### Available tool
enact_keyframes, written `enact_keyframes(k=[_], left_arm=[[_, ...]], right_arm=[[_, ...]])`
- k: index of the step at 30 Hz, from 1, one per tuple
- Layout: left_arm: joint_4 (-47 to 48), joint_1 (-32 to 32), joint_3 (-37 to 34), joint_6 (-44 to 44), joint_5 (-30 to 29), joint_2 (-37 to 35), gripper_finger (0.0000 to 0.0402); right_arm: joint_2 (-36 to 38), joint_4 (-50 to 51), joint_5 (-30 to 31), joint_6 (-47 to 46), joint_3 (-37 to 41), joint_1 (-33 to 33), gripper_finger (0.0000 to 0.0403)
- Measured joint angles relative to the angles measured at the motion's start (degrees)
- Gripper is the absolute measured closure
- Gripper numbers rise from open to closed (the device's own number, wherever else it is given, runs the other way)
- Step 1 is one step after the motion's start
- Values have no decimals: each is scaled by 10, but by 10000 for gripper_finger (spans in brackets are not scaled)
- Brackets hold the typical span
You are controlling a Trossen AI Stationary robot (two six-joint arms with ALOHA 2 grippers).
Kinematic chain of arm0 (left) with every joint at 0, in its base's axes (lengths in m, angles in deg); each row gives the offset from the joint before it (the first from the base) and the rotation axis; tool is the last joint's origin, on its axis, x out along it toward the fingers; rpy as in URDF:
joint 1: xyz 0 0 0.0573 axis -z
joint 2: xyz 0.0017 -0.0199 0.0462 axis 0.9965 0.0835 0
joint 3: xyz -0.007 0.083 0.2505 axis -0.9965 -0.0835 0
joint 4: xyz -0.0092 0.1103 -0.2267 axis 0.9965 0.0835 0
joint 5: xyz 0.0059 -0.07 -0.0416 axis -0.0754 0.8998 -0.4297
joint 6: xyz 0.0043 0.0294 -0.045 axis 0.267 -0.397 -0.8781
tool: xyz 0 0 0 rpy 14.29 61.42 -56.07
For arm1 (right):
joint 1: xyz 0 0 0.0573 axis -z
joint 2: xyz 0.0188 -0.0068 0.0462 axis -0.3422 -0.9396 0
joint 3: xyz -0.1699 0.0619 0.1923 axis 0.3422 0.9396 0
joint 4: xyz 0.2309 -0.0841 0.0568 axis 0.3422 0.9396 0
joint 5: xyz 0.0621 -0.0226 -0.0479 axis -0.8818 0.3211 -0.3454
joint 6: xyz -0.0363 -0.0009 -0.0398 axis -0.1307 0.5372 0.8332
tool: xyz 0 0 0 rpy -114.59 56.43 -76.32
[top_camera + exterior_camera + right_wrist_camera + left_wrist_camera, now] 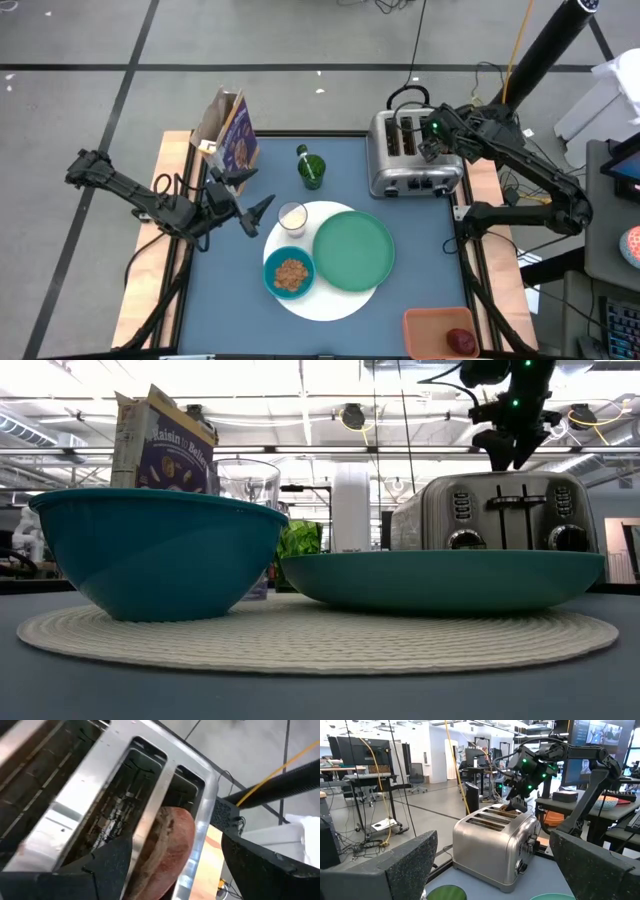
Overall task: Arrange a breakfast setting
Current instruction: Put the toasted bagel into the green plate from the toaster
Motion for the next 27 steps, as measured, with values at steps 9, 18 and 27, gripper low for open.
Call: enact_keyframes(k=[9, 18, 27], left_arm=[[0, 0, 0, -1, 0, 0, 11], [0, 0, 0, -1, 0, 0, 11], [0, 0, 0, -2, 0, 0, 11]], right_arm=[[0, 0, -29, 0, 0, 35, 127], [0, 0, -62, 0, 0, 63, 168], [0, 0, -79, 0, 4, 63, 221]])
